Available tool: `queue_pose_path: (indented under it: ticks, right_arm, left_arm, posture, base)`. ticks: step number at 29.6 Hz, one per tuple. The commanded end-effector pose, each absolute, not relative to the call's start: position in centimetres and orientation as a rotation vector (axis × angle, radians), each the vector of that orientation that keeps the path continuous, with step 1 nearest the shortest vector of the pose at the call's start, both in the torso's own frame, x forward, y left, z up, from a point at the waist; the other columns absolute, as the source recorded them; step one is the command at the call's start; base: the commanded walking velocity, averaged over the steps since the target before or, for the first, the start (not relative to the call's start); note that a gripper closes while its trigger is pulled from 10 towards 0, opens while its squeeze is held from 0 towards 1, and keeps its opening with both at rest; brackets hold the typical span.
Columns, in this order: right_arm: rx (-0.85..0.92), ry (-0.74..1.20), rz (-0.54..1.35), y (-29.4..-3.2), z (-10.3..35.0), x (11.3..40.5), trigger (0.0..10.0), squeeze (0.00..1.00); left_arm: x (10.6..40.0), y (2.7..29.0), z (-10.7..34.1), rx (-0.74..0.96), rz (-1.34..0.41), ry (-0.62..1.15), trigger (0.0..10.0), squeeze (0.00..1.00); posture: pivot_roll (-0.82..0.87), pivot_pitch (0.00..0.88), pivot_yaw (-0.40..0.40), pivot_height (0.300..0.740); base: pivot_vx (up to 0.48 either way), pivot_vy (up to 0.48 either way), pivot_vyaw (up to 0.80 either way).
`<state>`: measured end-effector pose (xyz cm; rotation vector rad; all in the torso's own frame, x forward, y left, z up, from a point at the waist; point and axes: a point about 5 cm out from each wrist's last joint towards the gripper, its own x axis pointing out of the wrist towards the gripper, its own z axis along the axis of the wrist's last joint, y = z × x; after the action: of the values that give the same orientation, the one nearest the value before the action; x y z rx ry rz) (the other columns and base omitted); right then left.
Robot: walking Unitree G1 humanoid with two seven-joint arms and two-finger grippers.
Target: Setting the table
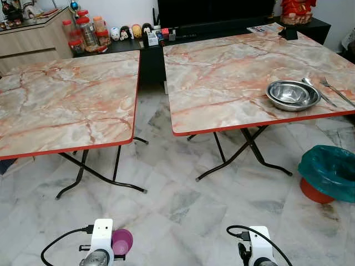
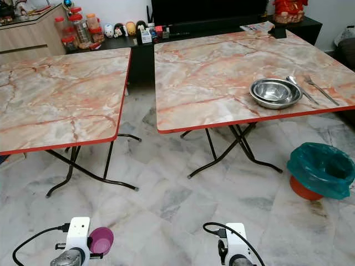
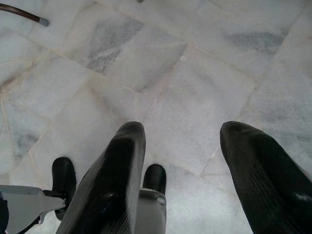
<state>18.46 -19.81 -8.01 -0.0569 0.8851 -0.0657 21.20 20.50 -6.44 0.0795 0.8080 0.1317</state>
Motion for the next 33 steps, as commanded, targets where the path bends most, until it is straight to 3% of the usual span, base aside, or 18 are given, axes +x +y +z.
queue_pose_path:
  ticks: [1, 33]
  right_arm:
    - [-0.042, 0.884, -0.072, -19.49, -7.98, 18.63, 10.0, 0.00]
    - [-0.044, 0.884, -0.086, -20.11, -8.08, 18.19, 10.0, 0.00]
  left_arm:
    - [20.76, 20.79, -6.66, 0.076, 0.155, 0.822, 10.0, 0.00]
    - [19.92, 20.03, -7.23, 0.070, 0.118, 0.841, 10.0, 0.00]
  posture:
    - [-0.10, 0.006, 0.082, 0.740]
    - [-0.14, 0.000, 0.080, 0.740]
  base:
    - [0.000, 0.000, 0.00]
    - [0.000, 0.000, 0.00]
